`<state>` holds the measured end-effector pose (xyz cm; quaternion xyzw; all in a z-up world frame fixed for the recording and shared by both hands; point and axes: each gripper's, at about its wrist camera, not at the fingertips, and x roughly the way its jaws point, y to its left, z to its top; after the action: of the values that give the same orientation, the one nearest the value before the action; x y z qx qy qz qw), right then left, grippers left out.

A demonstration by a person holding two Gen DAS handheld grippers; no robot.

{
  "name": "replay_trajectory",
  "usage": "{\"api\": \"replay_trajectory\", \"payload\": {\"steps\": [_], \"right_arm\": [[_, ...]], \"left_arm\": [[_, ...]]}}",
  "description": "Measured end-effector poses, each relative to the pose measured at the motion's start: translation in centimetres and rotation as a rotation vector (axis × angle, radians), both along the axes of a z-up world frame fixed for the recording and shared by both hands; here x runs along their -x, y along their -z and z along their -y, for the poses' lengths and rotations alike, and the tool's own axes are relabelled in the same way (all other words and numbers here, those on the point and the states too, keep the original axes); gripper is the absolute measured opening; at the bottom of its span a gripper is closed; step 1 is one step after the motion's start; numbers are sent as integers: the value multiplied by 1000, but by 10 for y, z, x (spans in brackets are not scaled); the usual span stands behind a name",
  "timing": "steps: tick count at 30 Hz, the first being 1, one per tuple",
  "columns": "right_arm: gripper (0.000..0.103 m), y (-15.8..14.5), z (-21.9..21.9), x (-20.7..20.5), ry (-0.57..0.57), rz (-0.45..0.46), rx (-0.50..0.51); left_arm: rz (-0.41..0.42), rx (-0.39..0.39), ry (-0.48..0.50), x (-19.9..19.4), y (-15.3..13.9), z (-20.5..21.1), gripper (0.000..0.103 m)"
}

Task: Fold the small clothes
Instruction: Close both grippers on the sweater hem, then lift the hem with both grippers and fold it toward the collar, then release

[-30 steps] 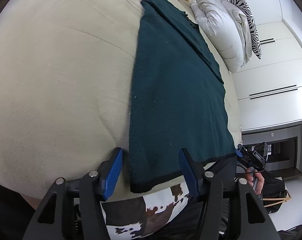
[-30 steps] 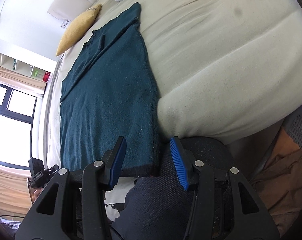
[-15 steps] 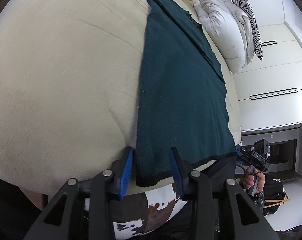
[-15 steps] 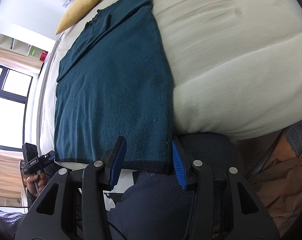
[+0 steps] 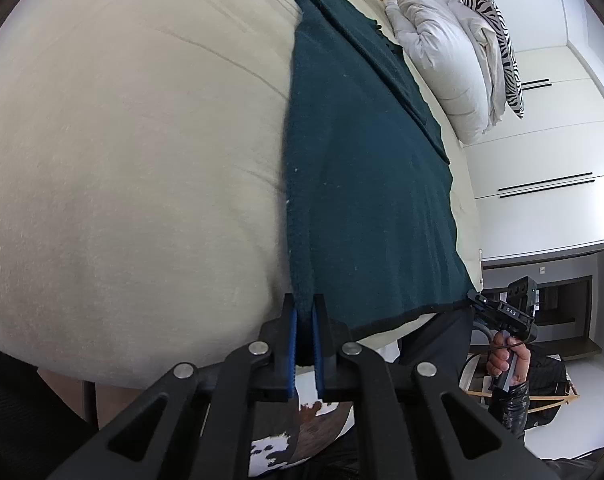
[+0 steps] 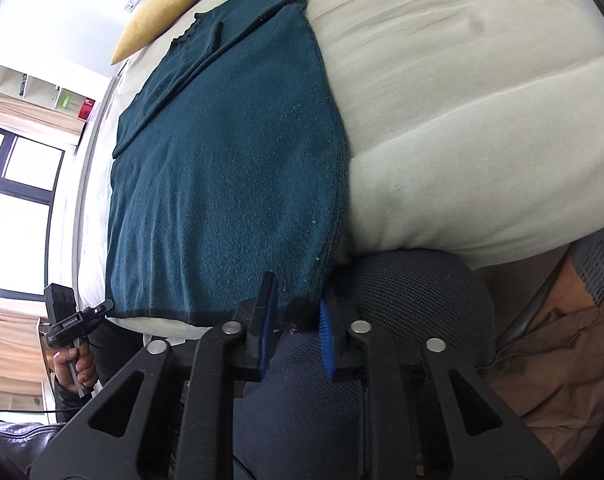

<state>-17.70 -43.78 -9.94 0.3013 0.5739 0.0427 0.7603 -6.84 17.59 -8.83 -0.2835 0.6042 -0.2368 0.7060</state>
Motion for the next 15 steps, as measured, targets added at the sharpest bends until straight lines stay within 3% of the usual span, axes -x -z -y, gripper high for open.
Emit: {"api": "replay_trajectory", "payload": {"steps": [9, 15], "right_arm": [[8, -6, 5, 6, 21, 45, -12], [6, -18, 1, 6, 23, 94, -1]], "left_arm": [[25, 31, -22, 2, -4, -2, 7], [42, 111, -58, 0, -11, -5, 7]]}}
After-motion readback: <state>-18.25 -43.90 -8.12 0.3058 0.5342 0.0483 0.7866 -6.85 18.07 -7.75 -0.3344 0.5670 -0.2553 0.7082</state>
